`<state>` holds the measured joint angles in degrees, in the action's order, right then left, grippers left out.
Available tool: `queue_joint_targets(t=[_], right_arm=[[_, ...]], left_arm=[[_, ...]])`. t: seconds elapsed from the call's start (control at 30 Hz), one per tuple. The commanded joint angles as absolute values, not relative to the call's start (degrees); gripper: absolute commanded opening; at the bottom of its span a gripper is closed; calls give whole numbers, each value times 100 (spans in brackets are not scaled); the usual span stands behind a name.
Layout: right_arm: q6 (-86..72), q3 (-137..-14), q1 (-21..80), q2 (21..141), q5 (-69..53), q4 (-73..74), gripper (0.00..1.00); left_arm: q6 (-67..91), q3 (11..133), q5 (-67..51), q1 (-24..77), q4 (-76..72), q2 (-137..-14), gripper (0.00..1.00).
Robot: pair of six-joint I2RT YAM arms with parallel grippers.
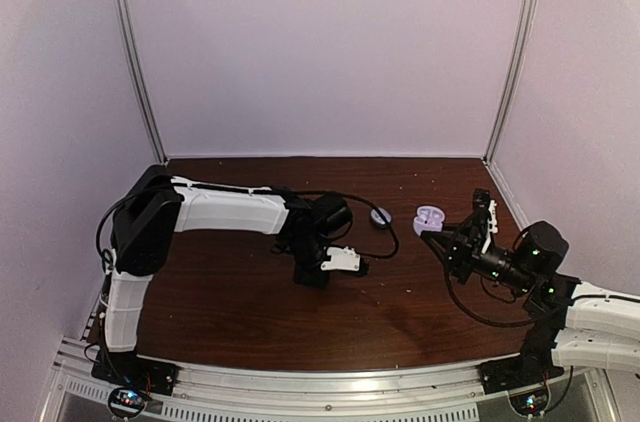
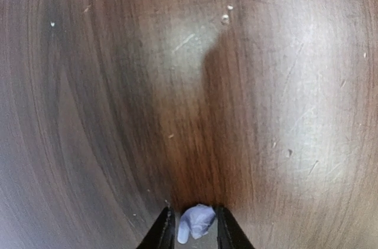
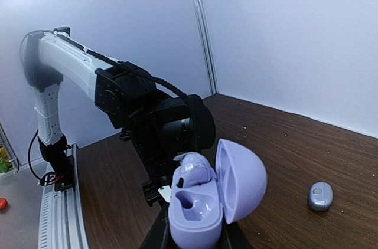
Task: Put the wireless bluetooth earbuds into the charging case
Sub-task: Pick up the right earbud from the center of the board, then insert the right earbud into the right side groove of the charging case.
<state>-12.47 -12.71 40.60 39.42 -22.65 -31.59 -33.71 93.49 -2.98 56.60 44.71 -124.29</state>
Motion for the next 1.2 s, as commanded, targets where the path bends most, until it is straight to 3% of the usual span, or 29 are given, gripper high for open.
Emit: queue_joint_targets(t=[0.0, 0.4, 0.9, 1.17], right_arm=[[-1306, -1213, 4012, 3828, -2160, -3137, 0], [-1173, -1371, 4017, 4098, -2219, -3208, 0], [-940, -1802, 4059, 5304, -2182, -4569, 0], [-609, -1989, 4416, 5750, -1813, -5179, 0]], left_arm=[[-3488, 9483, -222, 5660, 4447, -12590, 25], [-3025, 9078, -266, 5521, 3845, -11896, 11], [-1657, 6564, -863, 5340, -424, -8341, 11], [-1233, 6047, -948, 5460, -1773, -7632, 11]])
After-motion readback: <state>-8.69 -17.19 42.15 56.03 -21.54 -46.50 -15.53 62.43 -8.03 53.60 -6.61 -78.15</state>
